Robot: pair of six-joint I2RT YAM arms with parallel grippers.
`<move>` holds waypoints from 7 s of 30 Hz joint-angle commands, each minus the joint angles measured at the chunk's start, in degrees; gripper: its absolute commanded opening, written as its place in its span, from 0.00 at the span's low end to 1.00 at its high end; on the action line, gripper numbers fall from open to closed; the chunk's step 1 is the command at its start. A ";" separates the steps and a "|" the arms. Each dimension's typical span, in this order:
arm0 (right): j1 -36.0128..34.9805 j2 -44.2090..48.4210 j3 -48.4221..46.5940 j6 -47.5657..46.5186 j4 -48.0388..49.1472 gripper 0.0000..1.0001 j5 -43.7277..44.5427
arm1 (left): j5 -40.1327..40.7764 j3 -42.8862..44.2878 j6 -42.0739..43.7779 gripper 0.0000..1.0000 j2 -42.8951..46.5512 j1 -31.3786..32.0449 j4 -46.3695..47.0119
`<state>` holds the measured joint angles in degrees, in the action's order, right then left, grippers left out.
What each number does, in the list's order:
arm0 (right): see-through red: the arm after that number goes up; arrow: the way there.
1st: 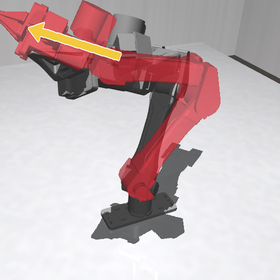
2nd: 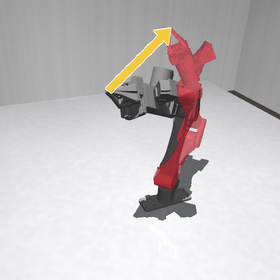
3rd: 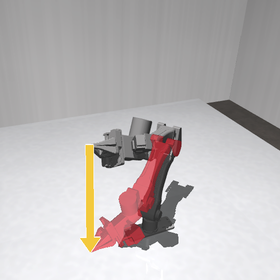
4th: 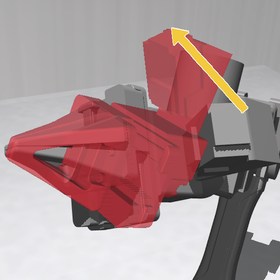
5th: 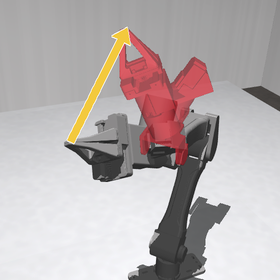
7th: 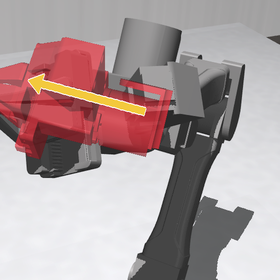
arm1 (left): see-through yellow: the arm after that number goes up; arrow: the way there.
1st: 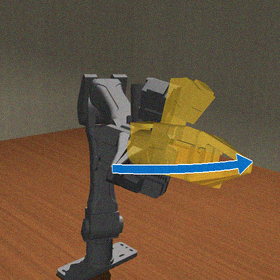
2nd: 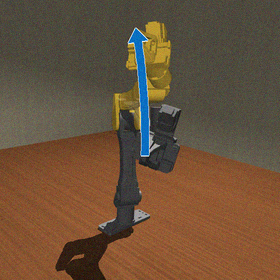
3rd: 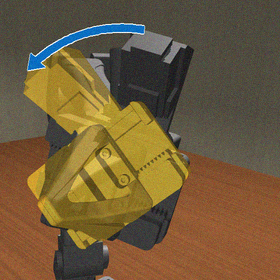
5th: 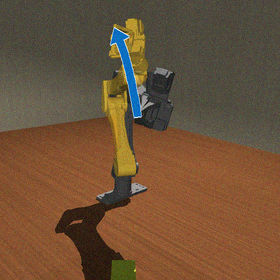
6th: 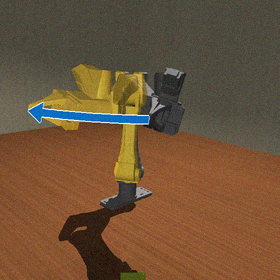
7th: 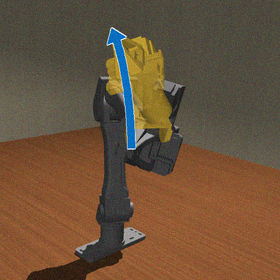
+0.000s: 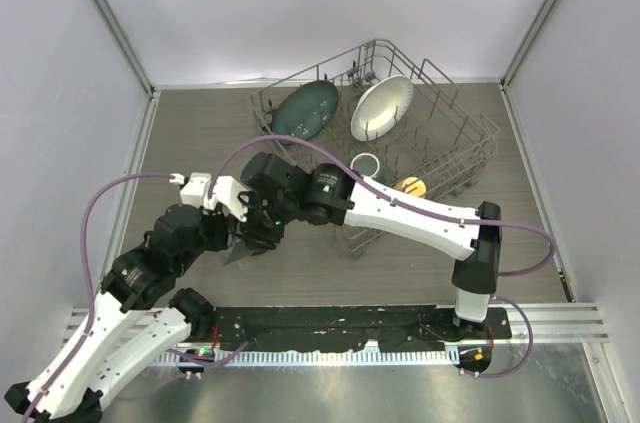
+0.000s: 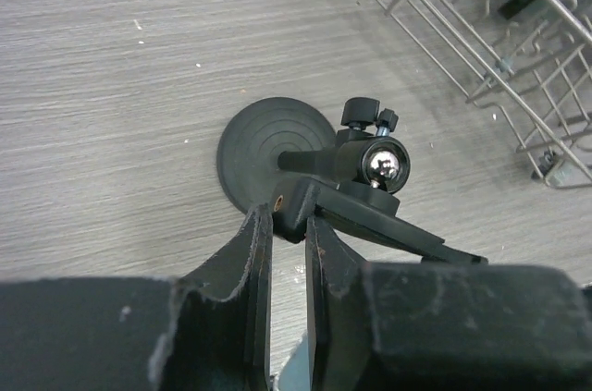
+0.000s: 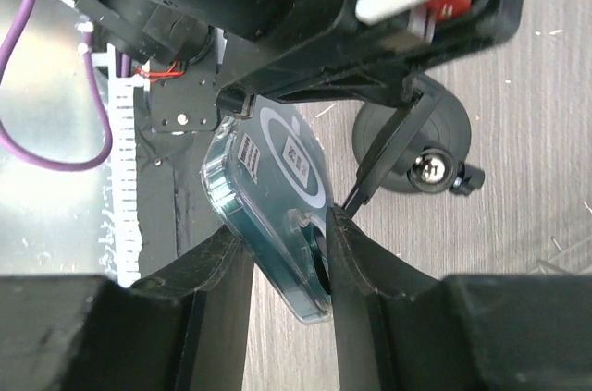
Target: Place the phone on the phone stand
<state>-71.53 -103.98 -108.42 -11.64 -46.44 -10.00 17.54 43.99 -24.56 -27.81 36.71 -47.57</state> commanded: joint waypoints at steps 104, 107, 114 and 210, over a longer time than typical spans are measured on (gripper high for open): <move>13.08 39.83 53.13 46.18 80.16 0.79 -15.66 | -58.76 -0.39 -12.00 0.00 1.97 1.08 39.30; 13.08 37.90 54.37 50.12 86.24 0.69 -16.28 | -58.15 -1.01 -13.15 0.00 2.06 1.08 40.98; 12.47 34.03 54.20 55.76 92.94 0.54 -16.19 | -57.27 -1.89 -14.64 0.00 2.76 1.17 43.88; 9.74 48.44 50.85 26.41 62.70 0.01 -7.12 | -12.53 10.33 -13.41 0.16 -16.49 1.00 -5.25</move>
<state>-61.87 -54.08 -54.11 16.38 11.09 -13.74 3.33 55.81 -31.33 -47.13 37.50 -53.01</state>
